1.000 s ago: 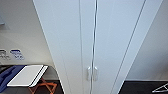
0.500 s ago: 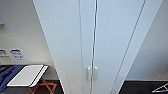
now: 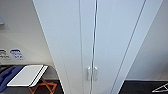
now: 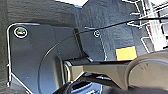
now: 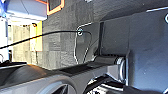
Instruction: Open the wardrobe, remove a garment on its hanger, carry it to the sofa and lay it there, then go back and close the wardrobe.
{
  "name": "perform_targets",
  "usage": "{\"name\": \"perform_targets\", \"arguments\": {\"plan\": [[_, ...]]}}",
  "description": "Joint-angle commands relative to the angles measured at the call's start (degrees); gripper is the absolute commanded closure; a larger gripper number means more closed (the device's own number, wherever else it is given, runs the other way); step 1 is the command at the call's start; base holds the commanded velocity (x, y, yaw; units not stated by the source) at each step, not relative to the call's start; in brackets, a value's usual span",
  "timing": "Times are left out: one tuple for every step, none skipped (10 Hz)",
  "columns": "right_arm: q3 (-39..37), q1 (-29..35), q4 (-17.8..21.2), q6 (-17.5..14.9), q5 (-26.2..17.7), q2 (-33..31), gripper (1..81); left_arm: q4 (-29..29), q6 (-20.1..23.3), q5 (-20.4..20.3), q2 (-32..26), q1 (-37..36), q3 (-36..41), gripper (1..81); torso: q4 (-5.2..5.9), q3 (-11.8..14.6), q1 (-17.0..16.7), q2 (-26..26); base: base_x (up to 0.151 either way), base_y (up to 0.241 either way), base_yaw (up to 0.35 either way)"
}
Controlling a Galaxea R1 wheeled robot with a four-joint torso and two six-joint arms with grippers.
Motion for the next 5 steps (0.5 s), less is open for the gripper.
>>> {"name": "perform_targets", "arguments": {"plan": [[15.1,8.7,-0.5,0.2,-4.1,-12.3,1.0,0.6,1.0,3.0,-11.0,-4.9,14.2,1.0,0.0,0.0,0.0,0.0,0.0,0.0,0.0],[17.7,10.5,-0.5,0.2,-4.1,-14.3,1.0,0.8,1.0,3.1,-13.0,-6.4,17.2,1.0,0.0,0.0,0.0,0.0,0.0,0.0,0.0],[20.7,12.1,-0.5,0.2,-4.1,-16.6,1.0,0.9,1.0,3.4,-14.8,-7.8,19.7,1.0,0.0,0.0,0.0,0.0,0.0,0.0,0.0],[22.8,14.2,-0.7,0.1,-4.2,-18.2,1.0,0.9,1.0,3.5,-16.2,-9.5,21.2,1.0,0.0,0.0,0.0,0.0,0.0,0.0,0.0],[25.1,15.9,-0.7,-0.2,-4.2,-20.0,1.0,1.7,1.1,3.4,-17.8,-10.6,23.4,1.0,0.0,0.0,0.0,0.0,0.0,0.0,0.0]]}}
